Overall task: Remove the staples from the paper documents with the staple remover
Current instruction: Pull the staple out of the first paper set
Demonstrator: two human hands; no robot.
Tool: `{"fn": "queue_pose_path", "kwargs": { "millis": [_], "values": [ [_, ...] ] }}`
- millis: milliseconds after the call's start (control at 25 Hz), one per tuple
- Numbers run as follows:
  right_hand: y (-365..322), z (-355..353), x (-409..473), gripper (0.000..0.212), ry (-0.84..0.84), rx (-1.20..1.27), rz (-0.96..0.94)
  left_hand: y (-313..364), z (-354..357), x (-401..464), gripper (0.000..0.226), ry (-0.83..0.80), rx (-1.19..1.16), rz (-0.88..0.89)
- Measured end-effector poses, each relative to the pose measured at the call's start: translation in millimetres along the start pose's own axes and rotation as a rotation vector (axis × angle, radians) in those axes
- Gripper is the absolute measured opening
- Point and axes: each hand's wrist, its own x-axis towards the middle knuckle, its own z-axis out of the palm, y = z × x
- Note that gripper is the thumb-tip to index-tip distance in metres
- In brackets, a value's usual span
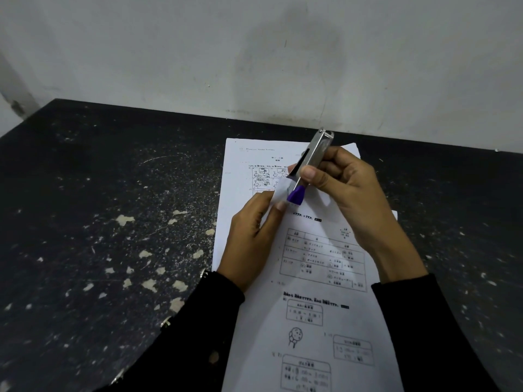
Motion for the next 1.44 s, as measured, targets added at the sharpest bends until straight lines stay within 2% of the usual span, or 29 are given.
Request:
{"fn": "queue_pose_path", "kwargs": {
  "millis": [320,440,600,840,1160,1440],
  "values": [
    [1.7,7.4,-0.7,0.020,0.017,-0.001,-0.011,-4.0,0.3,-0.1,0.025,0.012,0.003,-0.040],
    [0.9,9.7,-1.7,0.018,0.031,0.011,-0.021,-1.6,-0.5,-0.7,0.022,0.014,-0.074,-0.060],
    [0.5,9.8,-2.8,0.017,0.030,-0.012,-0.036,4.8,-1.6,-1.7,0.038,0.011,-0.172,-0.101],
    [1.9,10.2,-2.1,0.017,0.013,-0.014,-0.052,8.5,-4.0,0.3,0.025,0.092,-0.133,-0.081],
    [3.0,12.3,-2.4,0.016,0.008,-0.019,-0.069,8.1,-3.7,-1.5,0.029,0.142,-0.094,-0.055],
    [3.2,8.8,-1.2,0.019,0.025,0.034,-0.042,11.3,-3.4,-2.0,0.019,0.127,-0.266,-0.085]
  ]
}}
